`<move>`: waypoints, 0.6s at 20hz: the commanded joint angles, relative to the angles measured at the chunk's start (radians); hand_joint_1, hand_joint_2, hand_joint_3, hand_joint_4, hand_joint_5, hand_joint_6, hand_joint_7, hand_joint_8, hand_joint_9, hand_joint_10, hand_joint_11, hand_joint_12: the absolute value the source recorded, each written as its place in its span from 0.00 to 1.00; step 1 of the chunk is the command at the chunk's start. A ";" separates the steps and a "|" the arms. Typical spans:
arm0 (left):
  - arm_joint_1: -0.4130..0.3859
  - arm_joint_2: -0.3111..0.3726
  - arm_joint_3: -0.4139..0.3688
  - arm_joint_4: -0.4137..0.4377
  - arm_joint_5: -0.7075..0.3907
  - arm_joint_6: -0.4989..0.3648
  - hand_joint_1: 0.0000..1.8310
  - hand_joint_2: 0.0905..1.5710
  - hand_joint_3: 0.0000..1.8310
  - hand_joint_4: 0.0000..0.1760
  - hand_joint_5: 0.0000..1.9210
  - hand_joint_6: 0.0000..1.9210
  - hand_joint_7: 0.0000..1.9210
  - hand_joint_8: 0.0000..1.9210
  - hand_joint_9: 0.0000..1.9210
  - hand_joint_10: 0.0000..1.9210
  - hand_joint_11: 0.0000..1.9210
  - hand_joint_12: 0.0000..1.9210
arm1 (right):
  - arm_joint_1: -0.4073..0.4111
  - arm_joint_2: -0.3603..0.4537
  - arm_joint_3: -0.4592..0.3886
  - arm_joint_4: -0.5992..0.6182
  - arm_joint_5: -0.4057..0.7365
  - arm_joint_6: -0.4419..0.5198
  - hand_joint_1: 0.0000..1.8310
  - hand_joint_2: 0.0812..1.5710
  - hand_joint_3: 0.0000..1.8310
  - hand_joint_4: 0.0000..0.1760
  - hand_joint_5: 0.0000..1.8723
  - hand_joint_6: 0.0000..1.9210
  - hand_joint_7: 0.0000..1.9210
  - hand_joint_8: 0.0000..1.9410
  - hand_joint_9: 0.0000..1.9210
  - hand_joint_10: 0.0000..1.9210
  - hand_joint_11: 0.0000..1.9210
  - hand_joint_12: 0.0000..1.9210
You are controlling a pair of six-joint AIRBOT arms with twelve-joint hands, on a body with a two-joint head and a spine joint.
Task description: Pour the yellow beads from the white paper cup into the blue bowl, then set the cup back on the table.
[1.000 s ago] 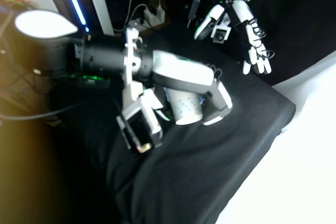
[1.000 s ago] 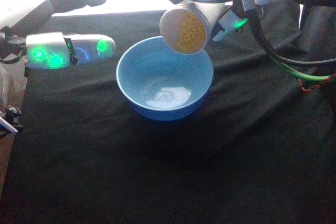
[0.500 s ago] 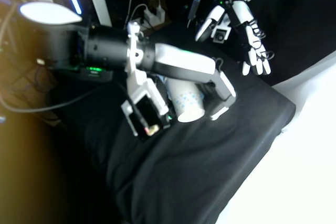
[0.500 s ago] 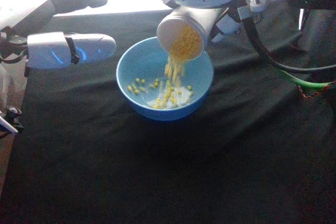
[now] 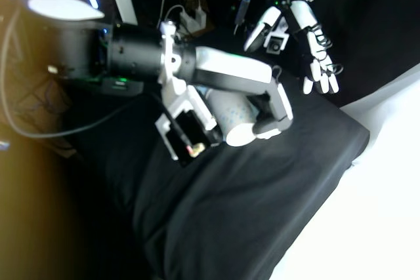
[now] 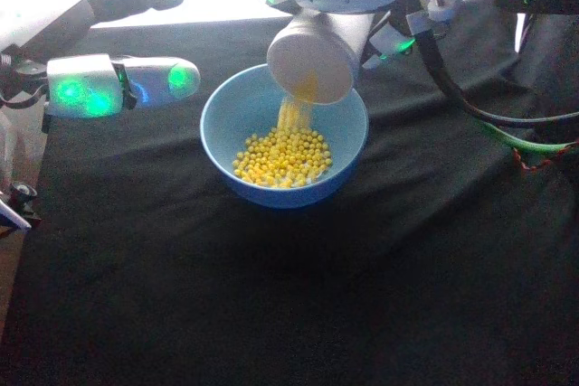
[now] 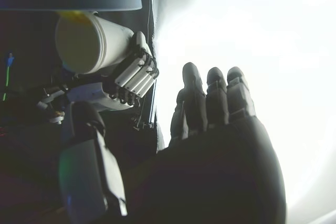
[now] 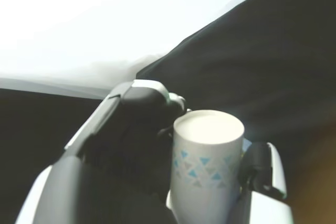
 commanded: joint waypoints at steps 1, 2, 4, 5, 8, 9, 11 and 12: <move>-0.016 -0.005 0.006 -0.016 -0.117 -0.012 0.29 0.56 0.00 0.40 0.05 0.00 0.21 0.00 0.08 0.00 0.00 0.00 | 0.018 -0.002 -0.005 0.011 -0.030 -0.008 0.67 0.75 0.00 0.00 0.45 0.54 0.43 0.76 0.27 0.93 0.22 1.00; -0.016 -0.005 0.006 -0.016 -0.117 -0.012 0.29 0.56 0.00 0.40 0.05 0.00 0.21 0.00 0.08 0.00 0.00 0.00 | 0.018 -0.002 -0.006 0.009 -0.030 -0.008 0.67 0.73 0.00 0.00 0.48 0.50 0.46 0.70 0.33 0.87 0.26 1.00; -0.016 -0.005 0.006 -0.016 -0.117 -0.012 0.30 0.55 0.00 0.47 0.06 0.00 0.21 0.00 0.08 0.00 0.00 0.00 | 0.018 -0.002 -0.008 0.002 -0.031 -0.008 0.65 0.76 0.00 0.00 0.41 0.60 0.43 0.73 0.23 0.76 0.13 0.99; -0.016 -0.005 0.006 -0.016 -0.117 -0.012 0.30 0.56 0.00 0.42 0.05 0.00 0.21 0.00 0.07 0.00 0.00 0.00 | 0.018 -0.002 -0.008 -0.001 -0.032 -0.008 0.65 0.75 0.00 0.00 0.43 0.58 0.43 0.73 0.22 0.80 0.14 1.00; -0.016 -0.005 0.006 -0.016 -0.117 -0.012 0.29 0.56 0.00 0.35 0.06 0.00 0.22 0.00 0.09 0.01 0.00 0.00 | 0.018 -0.002 -0.010 -0.010 -0.036 -0.008 0.65 0.74 0.00 0.08 0.46 0.58 0.45 0.64 0.27 0.55 0.07 0.95; -0.016 -0.005 0.006 -0.016 -0.117 -0.012 0.29 0.56 0.00 0.37 0.06 0.00 0.21 0.00 0.08 0.01 0.00 0.00 | 0.018 -0.002 -0.011 -0.010 -0.038 -0.008 0.67 0.72 0.00 0.00 0.48 0.50 0.48 0.65 0.30 0.59 0.11 0.96; -0.016 -0.005 0.006 -0.016 -0.117 -0.013 0.29 0.55 0.00 0.46 0.06 0.00 0.21 0.00 0.08 0.00 0.00 0.00 | 0.018 -0.001 -0.016 -0.010 -0.044 -0.008 0.67 0.72 0.00 0.00 0.47 0.49 0.48 0.67 0.28 0.67 0.12 0.99; -0.016 -0.005 0.006 -0.016 -0.119 -0.014 0.28 0.55 0.00 0.44 0.05 0.00 0.21 0.00 0.08 0.00 0.00 0.00 | 0.018 -0.001 -0.017 -0.006 -0.046 -0.008 0.68 0.73 0.00 0.00 0.47 0.48 0.45 0.74 0.30 0.87 0.26 1.00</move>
